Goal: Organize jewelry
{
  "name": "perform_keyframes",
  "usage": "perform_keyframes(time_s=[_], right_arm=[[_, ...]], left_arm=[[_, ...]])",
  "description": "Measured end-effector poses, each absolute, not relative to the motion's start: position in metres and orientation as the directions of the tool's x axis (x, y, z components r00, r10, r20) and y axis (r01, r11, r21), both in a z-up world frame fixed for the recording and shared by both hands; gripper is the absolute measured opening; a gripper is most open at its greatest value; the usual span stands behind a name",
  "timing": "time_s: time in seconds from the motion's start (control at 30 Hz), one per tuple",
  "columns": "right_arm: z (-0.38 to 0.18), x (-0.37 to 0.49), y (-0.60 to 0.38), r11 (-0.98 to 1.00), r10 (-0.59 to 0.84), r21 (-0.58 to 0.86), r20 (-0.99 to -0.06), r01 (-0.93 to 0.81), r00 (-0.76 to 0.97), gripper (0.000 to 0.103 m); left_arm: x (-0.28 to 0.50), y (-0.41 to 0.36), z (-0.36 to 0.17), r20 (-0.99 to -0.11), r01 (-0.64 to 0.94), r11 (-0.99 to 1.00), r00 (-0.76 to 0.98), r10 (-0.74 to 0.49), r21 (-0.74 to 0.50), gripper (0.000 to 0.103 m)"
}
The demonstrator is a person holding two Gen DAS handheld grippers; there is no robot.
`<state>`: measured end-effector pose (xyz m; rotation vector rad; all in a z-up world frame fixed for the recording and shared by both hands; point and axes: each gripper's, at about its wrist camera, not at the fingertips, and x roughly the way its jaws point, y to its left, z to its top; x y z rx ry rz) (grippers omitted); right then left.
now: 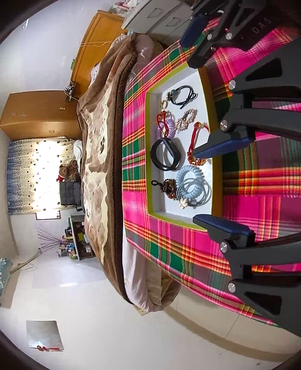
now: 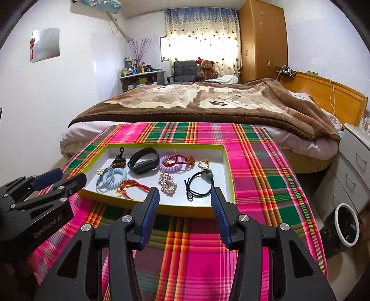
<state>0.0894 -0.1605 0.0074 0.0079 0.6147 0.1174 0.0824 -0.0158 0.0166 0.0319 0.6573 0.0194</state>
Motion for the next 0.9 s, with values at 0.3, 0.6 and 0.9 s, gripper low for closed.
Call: perform_keyframes(time_s=[0.3,0.6,0.9], right_arm=[[0.007,0.0839,-0.1557,0.992,0.121,0.047,-0.575,-0.115,0.809,0.047],[0.0068,0.0838,-0.1554,0.992,0.122,0.05,-0.578,-0.115,0.807,0.047],[0.006,0.081,-0.1539,0.991,0.13,0.053,-0.579,-0.123,0.805,0.047]], left_arm=[[0.0791,-0.021,0.0169,-0.613,0.007,0.999,0.79,0.017,0.037,0.052],[0.0771,-0.0212,0.0151,-0.622,0.013,1.0,0.783,-0.003,0.011,0.052],[0.0781,-0.0198,0.0126,-0.633,0.026,1.0,0.773,-0.021,-0.001,0.052]])
